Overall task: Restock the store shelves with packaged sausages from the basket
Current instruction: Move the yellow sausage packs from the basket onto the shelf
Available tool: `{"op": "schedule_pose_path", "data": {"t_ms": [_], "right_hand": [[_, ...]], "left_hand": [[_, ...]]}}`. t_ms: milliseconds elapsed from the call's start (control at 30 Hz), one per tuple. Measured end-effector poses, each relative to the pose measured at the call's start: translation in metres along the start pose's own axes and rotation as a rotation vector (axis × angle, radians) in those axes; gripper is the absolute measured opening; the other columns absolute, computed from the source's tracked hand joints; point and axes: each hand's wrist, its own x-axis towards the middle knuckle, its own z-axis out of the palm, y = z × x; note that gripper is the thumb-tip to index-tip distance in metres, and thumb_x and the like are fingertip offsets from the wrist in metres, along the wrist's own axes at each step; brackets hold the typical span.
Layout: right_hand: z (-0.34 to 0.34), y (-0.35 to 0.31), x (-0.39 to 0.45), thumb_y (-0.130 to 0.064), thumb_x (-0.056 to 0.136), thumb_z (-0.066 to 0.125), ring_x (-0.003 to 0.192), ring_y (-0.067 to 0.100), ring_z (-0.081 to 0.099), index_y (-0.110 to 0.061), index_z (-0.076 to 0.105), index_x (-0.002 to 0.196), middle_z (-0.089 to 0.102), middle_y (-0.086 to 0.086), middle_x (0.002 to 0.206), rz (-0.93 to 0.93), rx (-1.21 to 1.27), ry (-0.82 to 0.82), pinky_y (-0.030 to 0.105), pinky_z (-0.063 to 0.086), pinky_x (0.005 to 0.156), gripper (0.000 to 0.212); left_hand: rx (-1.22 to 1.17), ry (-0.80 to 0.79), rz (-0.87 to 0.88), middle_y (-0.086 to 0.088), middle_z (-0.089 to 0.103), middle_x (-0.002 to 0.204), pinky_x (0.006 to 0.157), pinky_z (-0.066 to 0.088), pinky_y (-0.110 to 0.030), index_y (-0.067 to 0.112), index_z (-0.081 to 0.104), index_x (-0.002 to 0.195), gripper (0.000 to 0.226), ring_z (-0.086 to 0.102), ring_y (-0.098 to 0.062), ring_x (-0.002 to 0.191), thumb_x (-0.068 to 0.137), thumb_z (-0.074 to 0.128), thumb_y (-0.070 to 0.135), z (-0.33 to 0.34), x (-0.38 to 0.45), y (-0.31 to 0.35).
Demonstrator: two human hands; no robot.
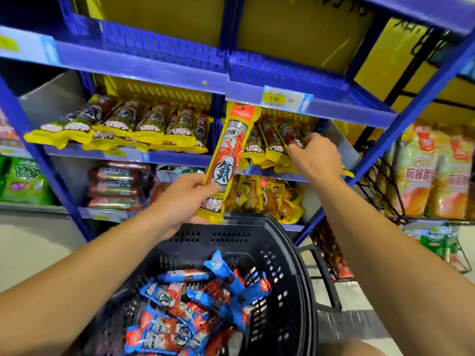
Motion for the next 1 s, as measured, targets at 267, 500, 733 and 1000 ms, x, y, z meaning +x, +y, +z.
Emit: {"op": "schedule_pose_path", "data": {"t_ms": [267, 500, 733, 1000], "right_hand": [[0.0, 0.012, -0.026, -0.046, 0.088, 0.054, 0.125, 0.032, 0.042, -0.015, 0.056, 0.132, 0.055, 0.008, 0.132, -0.21, 0.021, 0.136, 0.043, 0.034, 0.103, 0.054], [0.022, 0.046, -0.069, -0.046, 0.086, 0.054, 0.141, 0.034, 0.031, -0.012, 0.041, 0.147, 0.041, 0.008, 0.151, -0.414, -0.18, 0.146, 0.048, 0.021, 0.117, 0.07], [0.032, 0.037, -0.052, -0.049, 0.087, 0.048, 0.148, 0.033, 0.014, -0.021, 0.025, 0.154, 0.024, 0.002, 0.161, -0.348, -0.255, 0.049, 0.053, 0.015, 0.118, 0.077], [0.033, 0.028, -0.033, -0.054, 0.089, 0.046, 0.149, 0.032, 0.009, -0.023, 0.022, 0.154, 0.021, 0.001, 0.162, -0.315, -0.295, -0.009, 0.052, 0.009, 0.12, 0.077]], "left_hand": [[-0.037, -0.006, -0.019, 0.002, 0.07, 0.115, 0.081, 0.06, -0.048, 0.025, 0.066, 0.112, 0.019, 0.067, -0.02, 0.104, 0.097, 0.058, 0.031, 0.006, 0.005, -0.015], [-0.014, 0.008, -0.012, 0.006, 0.067, 0.117, 0.073, 0.061, -0.039, 0.029, 0.066, 0.112, 0.018, 0.062, -0.017, 0.11, 0.096, 0.058, 0.032, 0.012, 0.004, -0.024], [-0.032, 0.038, -0.033, 0.004, 0.07, 0.112, 0.075, 0.061, -0.041, 0.028, 0.069, 0.107, 0.016, 0.066, -0.018, 0.105, 0.096, 0.059, 0.032, 0.01, 0.003, -0.023], [-0.083, 0.033, -0.04, 0.01, 0.075, 0.093, 0.056, 0.057, -0.027, 0.023, 0.071, 0.101, 0.013, 0.072, -0.008, 0.076, 0.096, 0.059, 0.026, 0.005, -0.002, -0.023]]}}
